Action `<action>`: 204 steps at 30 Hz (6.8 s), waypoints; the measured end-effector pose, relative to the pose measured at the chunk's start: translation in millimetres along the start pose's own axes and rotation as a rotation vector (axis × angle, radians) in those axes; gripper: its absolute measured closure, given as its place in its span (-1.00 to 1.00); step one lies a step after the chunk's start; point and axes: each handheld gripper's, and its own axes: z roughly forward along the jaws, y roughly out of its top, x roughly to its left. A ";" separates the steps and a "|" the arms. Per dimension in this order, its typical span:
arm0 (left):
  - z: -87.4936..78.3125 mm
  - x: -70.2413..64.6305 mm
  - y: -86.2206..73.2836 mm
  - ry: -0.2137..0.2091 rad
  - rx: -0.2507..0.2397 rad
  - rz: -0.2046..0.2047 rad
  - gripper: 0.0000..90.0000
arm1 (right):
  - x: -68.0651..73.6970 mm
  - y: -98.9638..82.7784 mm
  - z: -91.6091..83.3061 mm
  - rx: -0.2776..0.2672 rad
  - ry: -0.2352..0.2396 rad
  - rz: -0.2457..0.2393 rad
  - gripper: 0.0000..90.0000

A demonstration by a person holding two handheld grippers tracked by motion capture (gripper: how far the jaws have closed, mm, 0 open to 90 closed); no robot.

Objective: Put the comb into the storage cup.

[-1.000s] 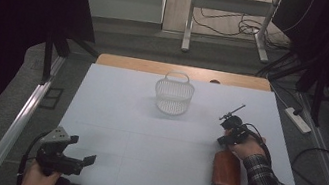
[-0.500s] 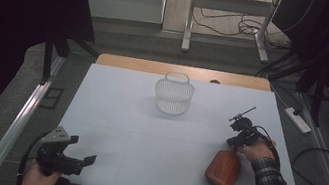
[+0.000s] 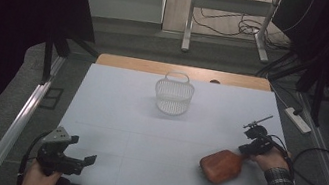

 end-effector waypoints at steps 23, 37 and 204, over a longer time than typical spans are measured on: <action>0.4 -0.3 0.5 0.001 0.001 0.004 -0.92 | 9.4 -48.2 -17.9 -0.024 -0.016 0.027 1.00; 1.3 -0.9 1.4 0.001 0.004 0.009 -0.92 | 23.4 -78.2 -29.9 -0.047 -0.002 0.047 1.00; 24.4 -17.7 41.0 -0.114 -0.043 0.134 -1.00 | 87.4 -70.6 -60.2 -0.349 0.009 -0.053 0.60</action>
